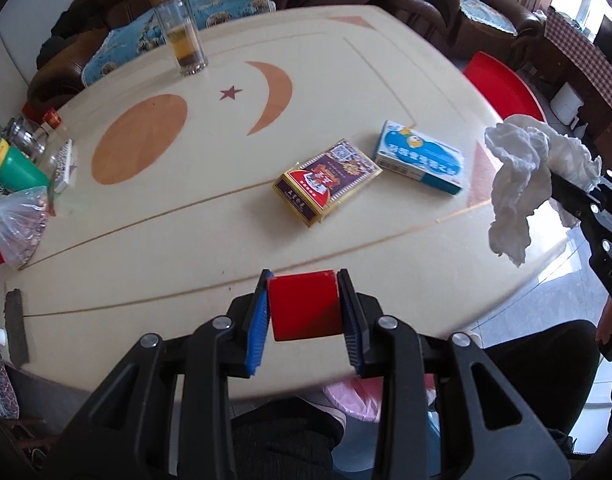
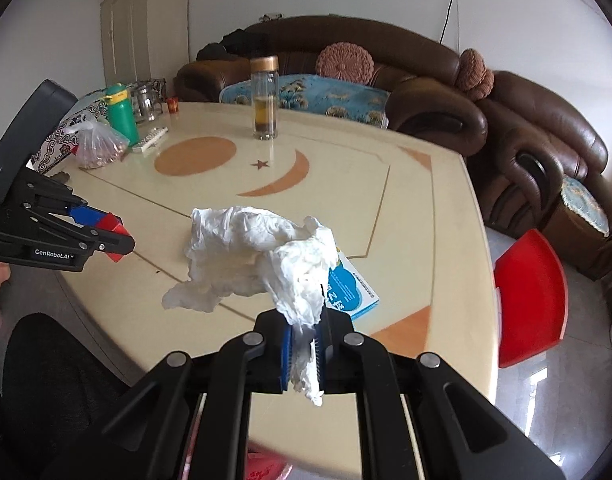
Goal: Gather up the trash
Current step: 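Carry the red cube and white tissue down over the pink bin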
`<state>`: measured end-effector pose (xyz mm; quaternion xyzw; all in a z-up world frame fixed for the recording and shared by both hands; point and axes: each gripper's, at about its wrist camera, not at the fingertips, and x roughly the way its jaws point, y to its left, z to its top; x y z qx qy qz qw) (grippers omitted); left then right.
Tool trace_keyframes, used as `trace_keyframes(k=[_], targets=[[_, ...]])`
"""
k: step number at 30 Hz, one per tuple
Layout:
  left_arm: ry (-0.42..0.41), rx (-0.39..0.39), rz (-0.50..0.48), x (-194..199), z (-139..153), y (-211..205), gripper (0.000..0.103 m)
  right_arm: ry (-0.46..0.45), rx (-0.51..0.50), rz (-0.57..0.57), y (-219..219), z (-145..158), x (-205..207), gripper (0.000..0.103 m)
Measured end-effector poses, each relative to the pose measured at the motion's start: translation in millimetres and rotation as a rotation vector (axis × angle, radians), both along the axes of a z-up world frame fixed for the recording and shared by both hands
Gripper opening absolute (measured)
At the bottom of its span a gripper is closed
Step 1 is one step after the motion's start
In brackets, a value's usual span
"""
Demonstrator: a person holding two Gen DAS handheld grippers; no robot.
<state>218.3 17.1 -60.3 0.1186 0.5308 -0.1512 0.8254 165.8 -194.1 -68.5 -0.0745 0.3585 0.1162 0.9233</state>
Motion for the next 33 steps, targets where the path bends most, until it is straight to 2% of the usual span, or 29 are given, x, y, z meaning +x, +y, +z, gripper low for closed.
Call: trace_keyframes(k=[6,14,22,33], targets=[[-0.022,-0.001,-0.041,-43,12,-2,0.033,-0.033,0.002,-0.012,4,24,-44,0.009],[-0.026,-0.018,-0.094,-95,13,-11,0.033,-0.03,0.003,-0.014,11,28,-93,0.009],[-0.023,-0.016,-0.119,-124,4,-15,0.033,0.004,0.008,-0.011,19,14,-123,0.009],[0.015,0.0,-0.144,-143,-26,-22,0.033,0.071,0.028,-0.013,25,-18,-145,0.01]])
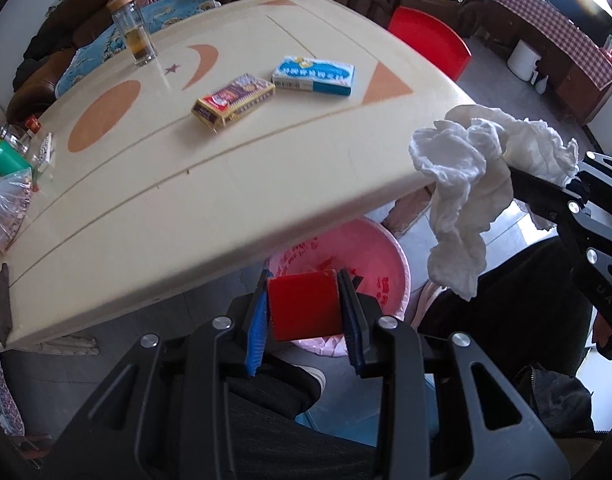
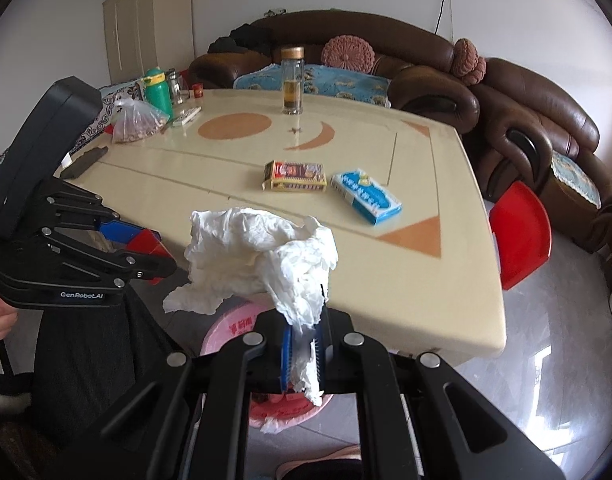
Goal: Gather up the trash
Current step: 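Carry the red cube and white tissue down over the pink bin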
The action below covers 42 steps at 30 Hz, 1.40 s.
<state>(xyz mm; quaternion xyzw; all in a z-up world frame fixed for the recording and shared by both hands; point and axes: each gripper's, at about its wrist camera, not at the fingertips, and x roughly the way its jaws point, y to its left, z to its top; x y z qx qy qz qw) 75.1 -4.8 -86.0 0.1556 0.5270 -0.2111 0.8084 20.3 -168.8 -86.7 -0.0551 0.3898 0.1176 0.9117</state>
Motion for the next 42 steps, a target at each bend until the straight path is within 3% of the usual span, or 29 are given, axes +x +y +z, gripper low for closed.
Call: trace_keyframes(k=[11,26,42], targets=[[0.065,0.0,-0.006,-5,-47,-2,0.033,0.082,-0.009,0.002,7,-42,-4,0.01],[0.241,-0.017,-0.006,8,-128,-5,0.032,0.235,-0.007,0.014,10,-120,16,0.01],[0.378,0.048,0.0,32,-211,-21,0.032,0.401,-0.011,0.034,-1,-207,57,0.01]])
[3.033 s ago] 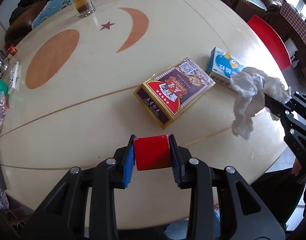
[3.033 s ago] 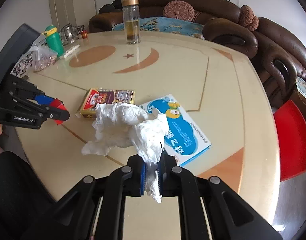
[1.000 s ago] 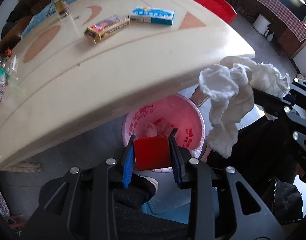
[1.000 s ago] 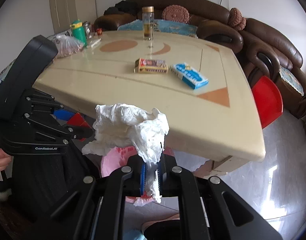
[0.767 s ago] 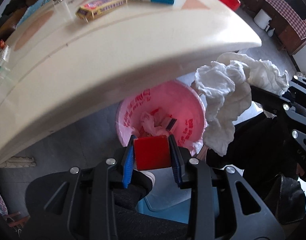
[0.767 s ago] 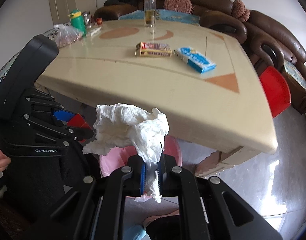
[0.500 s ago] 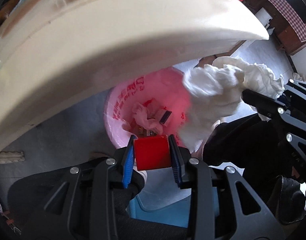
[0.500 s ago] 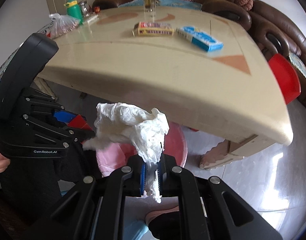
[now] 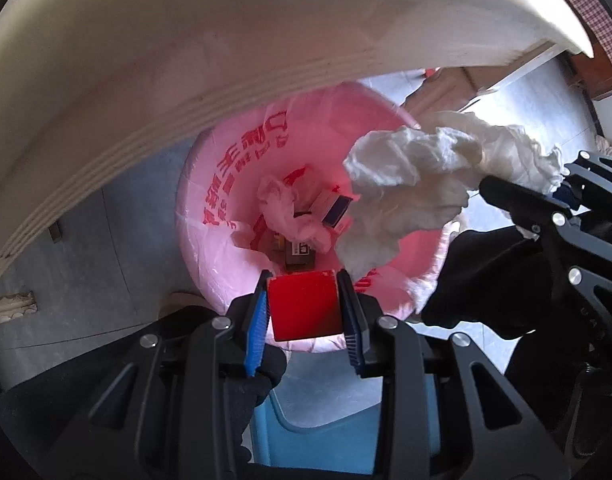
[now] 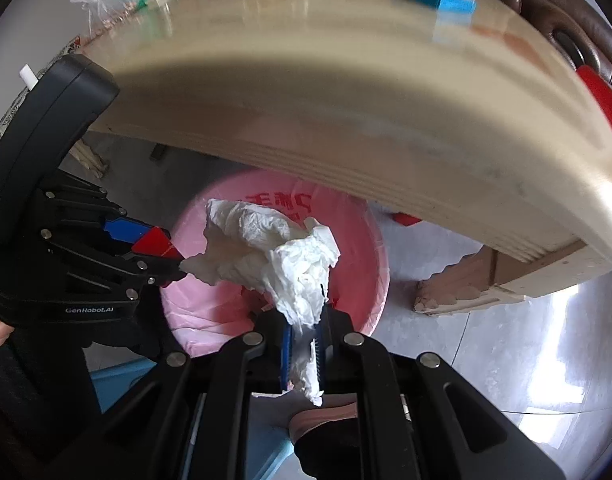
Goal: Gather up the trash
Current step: 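Carry the red cube and white tissue down over the pink bin, then open both tools to drop the cube and tissue into the bin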
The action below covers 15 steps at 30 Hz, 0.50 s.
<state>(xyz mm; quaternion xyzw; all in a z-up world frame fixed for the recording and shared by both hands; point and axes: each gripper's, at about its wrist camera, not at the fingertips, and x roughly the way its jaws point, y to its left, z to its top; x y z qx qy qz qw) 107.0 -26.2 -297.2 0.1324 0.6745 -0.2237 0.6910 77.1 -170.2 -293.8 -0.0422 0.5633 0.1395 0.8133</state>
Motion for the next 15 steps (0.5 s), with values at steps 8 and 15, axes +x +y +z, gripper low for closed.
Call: trace_keyframes(k=[8,15], targets=[[0.062,0.021,0.006,9,-29,-3,0.032,0.048,-0.031,0.021,1,-29,10,0.01],[0.093,0.013,-0.003,13,-41,-7,0.032,0.11,0.021,0.046,7,-42,15,0.01]])
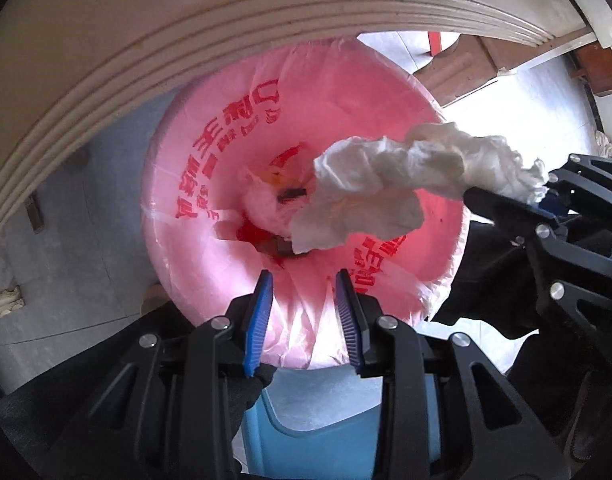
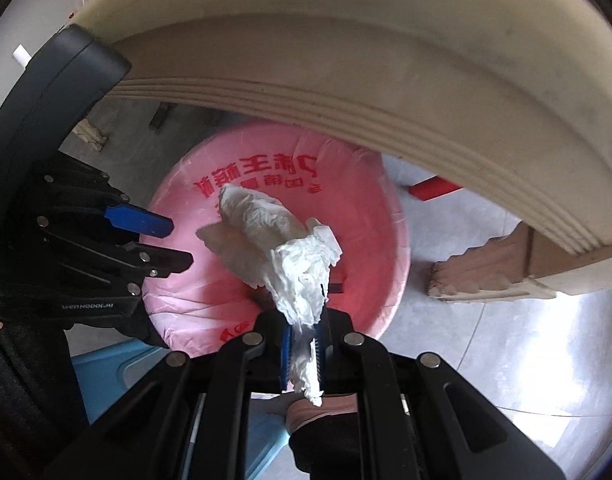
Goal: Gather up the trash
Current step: 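Open both tools to drop the cube and tissue into the bin, then raise both tools back over the table toward the playing-card box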
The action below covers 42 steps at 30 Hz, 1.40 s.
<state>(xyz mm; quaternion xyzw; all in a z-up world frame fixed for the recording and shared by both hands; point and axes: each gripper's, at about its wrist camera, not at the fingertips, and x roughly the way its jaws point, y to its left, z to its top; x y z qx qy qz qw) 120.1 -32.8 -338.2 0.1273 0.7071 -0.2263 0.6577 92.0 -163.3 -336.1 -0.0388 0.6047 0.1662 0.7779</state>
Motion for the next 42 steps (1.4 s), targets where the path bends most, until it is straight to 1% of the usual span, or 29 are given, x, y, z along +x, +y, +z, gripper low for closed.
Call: trace_keyframes(k=[1,2,3,4,5,6,9,12,19,24,27,29,32,34,35,36,37,39,40,42], targets=[[-0.003,0.007,0.001,2,-1,2,0.032,0.01,0.015,0.006,1,-2,0,0.012],[-0.011,0.012,0.0,3,-2,4,0.033,0.032,0.032,0.015,2,-6,1,0.019],[-0.019,0.011,0.003,4,-1,5,0.038,0.046,0.036,0.017,2,-8,3,0.034],[-0.025,0.01,0.005,3,2,6,0.043,0.053,0.03,0.017,3,-10,2,0.047],[-0.026,0.01,0.004,3,3,7,0.051,0.049,0.021,0.019,4,-11,1,0.064],[-0.03,0.012,0.003,3,3,7,0.051,0.034,0.019,0.03,7,-9,-2,0.067],[-0.046,0.03,-0.005,3,2,6,0.051,0.012,0.009,0.055,11,-5,-4,0.067],[-0.039,0.028,0.002,3,1,7,0.052,0.024,0.015,0.058,12,-5,-4,0.067],[-0.059,0.039,0.002,1,3,7,0.054,0.017,0.023,0.056,13,-4,-5,0.067],[-0.084,0.045,-0.013,-6,12,7,0.056,0.004,0.033,0.061,16,1,-8,0.067],[-0.106,0.05,-0.02,-11,23,8,0.063,-0.004,0.063,0.044,14,13,-13,0.067],[-0.116,0.042,-0.026,-16,33,8,0.064,-0.02,0.072,0.034,13,24,-17,0.067],[-0.134,0.024,-0.024,-23,55,10,0.068,-0.059,0.076,0.016,12,47,-24,0.068],[-0.145,0.011,-0.031,-28,74,12,0.069,-0.086,0.095,0.009,12,68,-30,0.069],[-0.16,0.002,-0.047,-32,90,14,0.07,-0.107,0.102,0.008,11,82,-34,0.072],[-0.172,-0.004,-0.055,-33,99,15,0.073,-0.129,0.103,0.007,11,93,-36,0.076],[-0.195,-0.015,-0.07,-35,117,18,0.075,-0.157,0.104,0.008,10,106,-39,0.078],[-0.231,-0.032,-0.083,-34,144,21,0.08,-0.223,0.104,0.014,8,136,-43,0.083],[-0.257,-0.047,-0.086,-32,164,23,0.081,-0.25,0.102,0.017,6,149,-44,0.085],[-0.283,-0.077,-0.081,-25,189,26,0.083,-0.309,0.11,0.018,1,180,-42,0.091]])
